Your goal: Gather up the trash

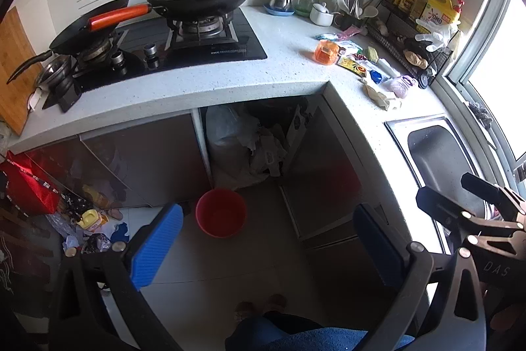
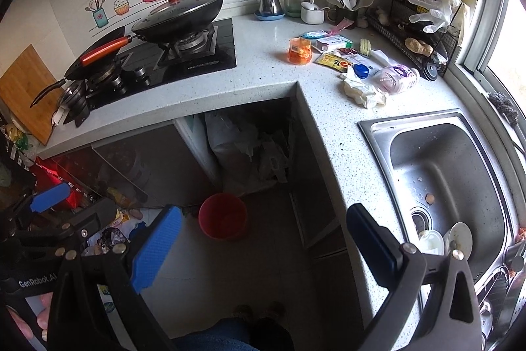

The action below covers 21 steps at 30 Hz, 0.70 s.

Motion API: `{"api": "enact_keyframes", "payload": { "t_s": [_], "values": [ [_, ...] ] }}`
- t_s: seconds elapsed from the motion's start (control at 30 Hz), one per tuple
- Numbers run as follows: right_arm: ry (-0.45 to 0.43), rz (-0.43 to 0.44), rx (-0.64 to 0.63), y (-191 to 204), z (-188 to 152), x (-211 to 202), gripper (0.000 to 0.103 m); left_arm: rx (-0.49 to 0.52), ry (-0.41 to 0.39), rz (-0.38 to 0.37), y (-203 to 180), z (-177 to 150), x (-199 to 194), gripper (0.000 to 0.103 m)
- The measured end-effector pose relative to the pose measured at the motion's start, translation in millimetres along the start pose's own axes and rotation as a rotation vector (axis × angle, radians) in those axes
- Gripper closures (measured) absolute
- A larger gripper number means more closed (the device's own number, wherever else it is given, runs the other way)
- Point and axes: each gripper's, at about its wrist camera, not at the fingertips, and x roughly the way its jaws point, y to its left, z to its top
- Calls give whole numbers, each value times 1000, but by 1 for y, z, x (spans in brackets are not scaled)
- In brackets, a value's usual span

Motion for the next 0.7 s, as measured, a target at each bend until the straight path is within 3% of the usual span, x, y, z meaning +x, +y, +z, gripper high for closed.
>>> {"api": "enact_keyframes", "payload": {
  "t_s": [0.27, 0.4, 0.6, 0.7],
  "values": [
    [-20, -12, 31, -2, 9, -2, 3, 44, -14, -14, -2, 19, -1, 0],
    [-48, -28, 60, -7, 17, -5, 3, 84, -59, -40, -4, 33, -6, 0],
    [-95, -62, 105, -27, 37, -4, 3, 149, -74, -46, -9, 67, -3, 0],
    [-112, -79, 144, -49, 55, -1, 3, 185, -55, -91, -18, 96, 6, 0]
  ]
}}
